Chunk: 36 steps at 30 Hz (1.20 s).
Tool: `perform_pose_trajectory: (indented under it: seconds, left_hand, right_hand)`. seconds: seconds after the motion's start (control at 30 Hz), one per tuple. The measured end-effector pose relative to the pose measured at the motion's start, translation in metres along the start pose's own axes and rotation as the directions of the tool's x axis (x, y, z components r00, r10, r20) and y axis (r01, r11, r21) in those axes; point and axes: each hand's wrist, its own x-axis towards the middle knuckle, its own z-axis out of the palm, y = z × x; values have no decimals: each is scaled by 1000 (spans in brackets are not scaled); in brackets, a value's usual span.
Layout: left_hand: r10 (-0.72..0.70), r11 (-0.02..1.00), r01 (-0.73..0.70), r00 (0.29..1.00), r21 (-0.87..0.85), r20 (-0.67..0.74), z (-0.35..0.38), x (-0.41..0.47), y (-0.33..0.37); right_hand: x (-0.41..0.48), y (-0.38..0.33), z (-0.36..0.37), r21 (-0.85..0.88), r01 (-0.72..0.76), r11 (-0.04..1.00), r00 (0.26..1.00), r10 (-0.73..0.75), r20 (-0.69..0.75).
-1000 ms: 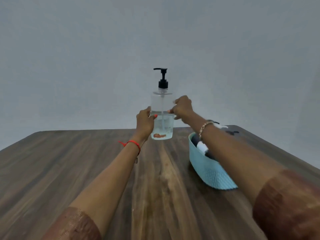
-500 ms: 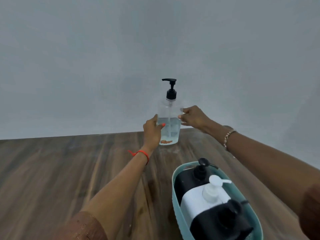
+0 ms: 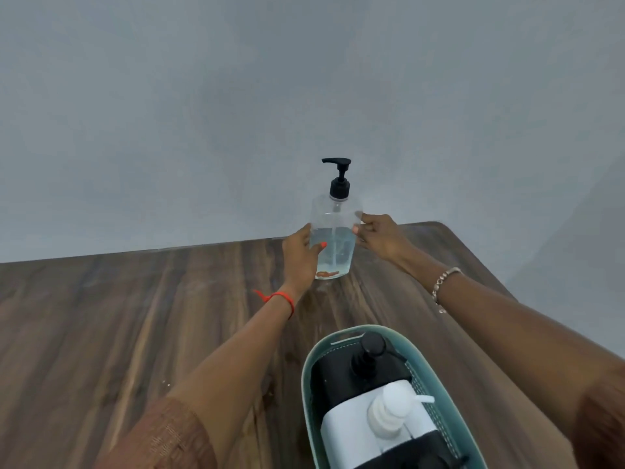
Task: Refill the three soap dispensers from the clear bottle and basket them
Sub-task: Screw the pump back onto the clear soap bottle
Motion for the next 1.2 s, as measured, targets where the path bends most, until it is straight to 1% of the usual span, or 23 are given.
perform_pose_trajectory:
  seconds: [0.1, 0.17, 0.23, 0.3, 0.4, 0.47, 0.53, 0.67, 0.73, 0.83, 0.87, 1.0, 1.07, 1.2]
  left_hand:
    - [-45, 999, 44, 999, 17, 20, -2, 2, 4]
    - [-92, 994, 87, 993, 73, 79, -6, 2, 12]
    - [-148, 983, 127, 976, 130, 159, -13, -4, 24]
    - [-216, 970, 189, 960, 154, 179, -19, -18, 37]
    - [-363, 926, 337, 918, 168, 162, -33, -49, 50]
    - [-420, 902, 396, 896, 173, 140, -44, -78, 59]
    - [-443, 895, 431, 886, 111, 134, -53, -116, 73]
    - [-510, 853, 521, 846, -37, 155, -53, -197, 103]
    - [-524, 843, 534, 841, -56, 132, -48, -226, 111]
    - [-517, 848, 525, 849, -70, 108, -43, -265, 107]
    - [-514, 852, 520, 852, -57, 100, -42, -275, 103]
    - [-494, 868, 496, 866, -15, 82, -42, -285, 100]
    - [-487, 872, 489, 870, -15, 69, -50, -280, 103]
    - [-416, 909, 414, 907, 39, 67, -88, -275, 96]
  right_hand:
    - [-5, -3, 1, -5, 27, 1000, 999, -27, 45]
    - [-12, -7, 5, -40, 64, 997, 993, -59, 104]
    - [-22, -11, 8, -107, 71, 992, 985, -54, 162]
    - [-34, -10, 6, -136, 39, 990, 977, -9, 212]
    - [-67, -3, -9, -225, -33, 974, 963, 91, 253]
    - [-99, 5, -25, -201, -95, 975, 947, 151, 283]
    - [-134, 18, -39, -115, -151, 982, 938, 179, 297]
    - [-204, 52, -42, 127, -287, 950, 933, 246, 264]
    - [-230, 68, -28, 238, -317, 918, 932, 254, 260]
    - [-249, 79, -12, 378, -304, 874, 951, 301, 70]
    - [-250, 80, -9, 397, -302, 867, 947, 320, 21]
    - [-254, 67, -5, 341, -296, 892, 934, 345, -92]
    - [-259, 60, 3, 329, -273, 904, 935, 329, -128]
    - [-268, 38, 32, 318, -240, 917, 941, 300, -155]
